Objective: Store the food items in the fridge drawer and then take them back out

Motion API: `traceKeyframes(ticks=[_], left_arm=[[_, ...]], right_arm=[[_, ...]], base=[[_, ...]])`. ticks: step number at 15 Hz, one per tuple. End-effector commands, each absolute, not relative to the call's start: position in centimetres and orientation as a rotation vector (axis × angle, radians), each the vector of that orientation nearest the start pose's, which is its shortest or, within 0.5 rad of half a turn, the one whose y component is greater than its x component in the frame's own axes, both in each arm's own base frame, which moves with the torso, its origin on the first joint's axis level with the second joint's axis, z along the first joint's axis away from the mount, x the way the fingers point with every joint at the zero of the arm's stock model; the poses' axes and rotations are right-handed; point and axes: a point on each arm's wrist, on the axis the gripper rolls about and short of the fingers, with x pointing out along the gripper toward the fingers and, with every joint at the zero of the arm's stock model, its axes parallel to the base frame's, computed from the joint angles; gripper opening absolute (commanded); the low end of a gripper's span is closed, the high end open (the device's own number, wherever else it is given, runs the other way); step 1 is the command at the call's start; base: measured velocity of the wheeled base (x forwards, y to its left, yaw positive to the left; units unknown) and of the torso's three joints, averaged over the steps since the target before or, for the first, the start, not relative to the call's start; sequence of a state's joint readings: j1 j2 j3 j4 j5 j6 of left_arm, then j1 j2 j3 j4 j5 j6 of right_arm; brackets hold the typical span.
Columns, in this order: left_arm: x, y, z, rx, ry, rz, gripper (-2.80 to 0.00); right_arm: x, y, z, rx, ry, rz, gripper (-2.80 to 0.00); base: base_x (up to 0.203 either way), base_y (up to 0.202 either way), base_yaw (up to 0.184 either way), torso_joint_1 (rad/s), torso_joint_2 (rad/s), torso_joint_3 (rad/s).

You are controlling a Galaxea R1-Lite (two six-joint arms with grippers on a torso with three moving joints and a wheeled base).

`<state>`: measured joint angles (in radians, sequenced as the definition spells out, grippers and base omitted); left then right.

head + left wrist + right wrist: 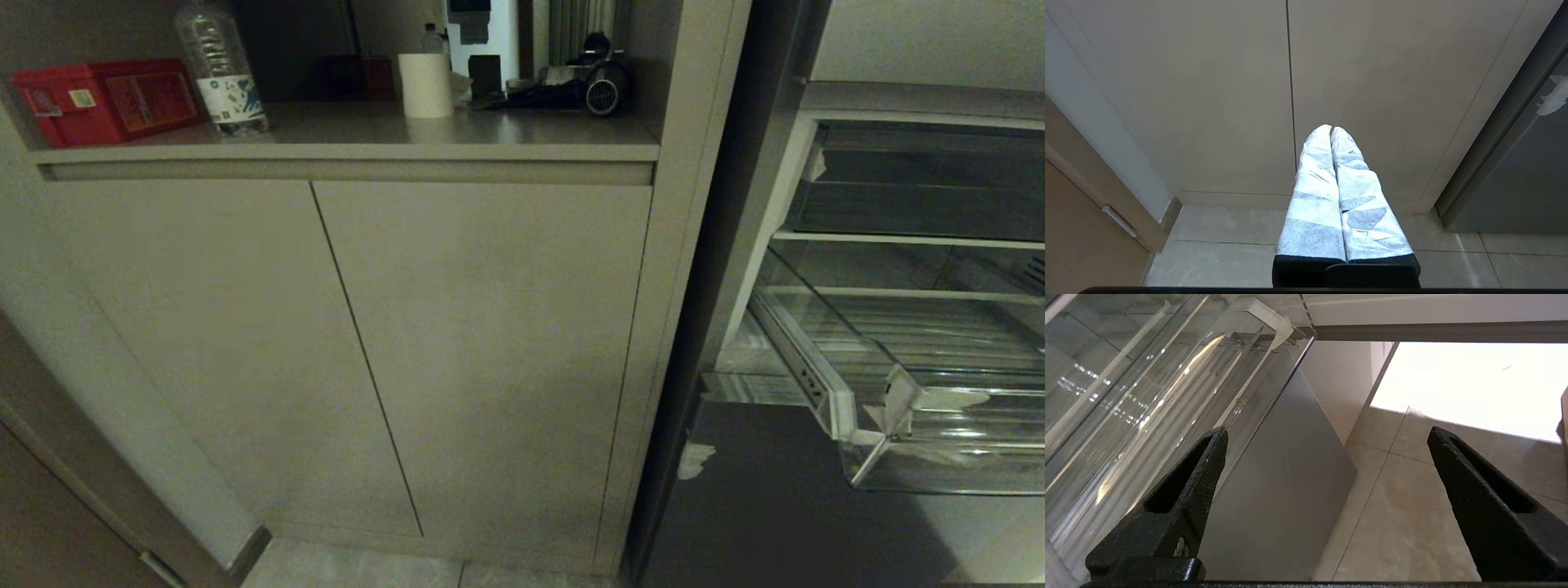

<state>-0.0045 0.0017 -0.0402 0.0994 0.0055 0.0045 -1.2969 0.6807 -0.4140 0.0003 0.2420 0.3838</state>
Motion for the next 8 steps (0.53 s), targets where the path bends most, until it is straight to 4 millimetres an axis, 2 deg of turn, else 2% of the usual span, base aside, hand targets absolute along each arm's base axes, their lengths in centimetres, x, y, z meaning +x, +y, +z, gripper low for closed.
traceKeyframes(ticks=[1,5,8], left_arm=[[-2.6,0.0,7.6,0.005,0.063,0.001,-2.8],[-2.6,0.0,7.6,0.005,0.063,0.001,-2.8],[-2.6,0.0,7.7,0.005,0.062,0.001,-2.8]], right_arm=[[2.5,-6.6,18.7,0.582,0.043,-1.082,0.0],[3.2,-9.2,18.4,0.511,0.028,-1.078,0.0],[3.2,-9.7,17.5,0.446,0.046,-1.088,0.0]], base=[[0.0,0.0,0.0,0.0,0.0,0.0],[0.0,0.0,0.0,0.0,0.0,0.0],[0.0,0.0,0.0,0.0,0.0,0.0]])
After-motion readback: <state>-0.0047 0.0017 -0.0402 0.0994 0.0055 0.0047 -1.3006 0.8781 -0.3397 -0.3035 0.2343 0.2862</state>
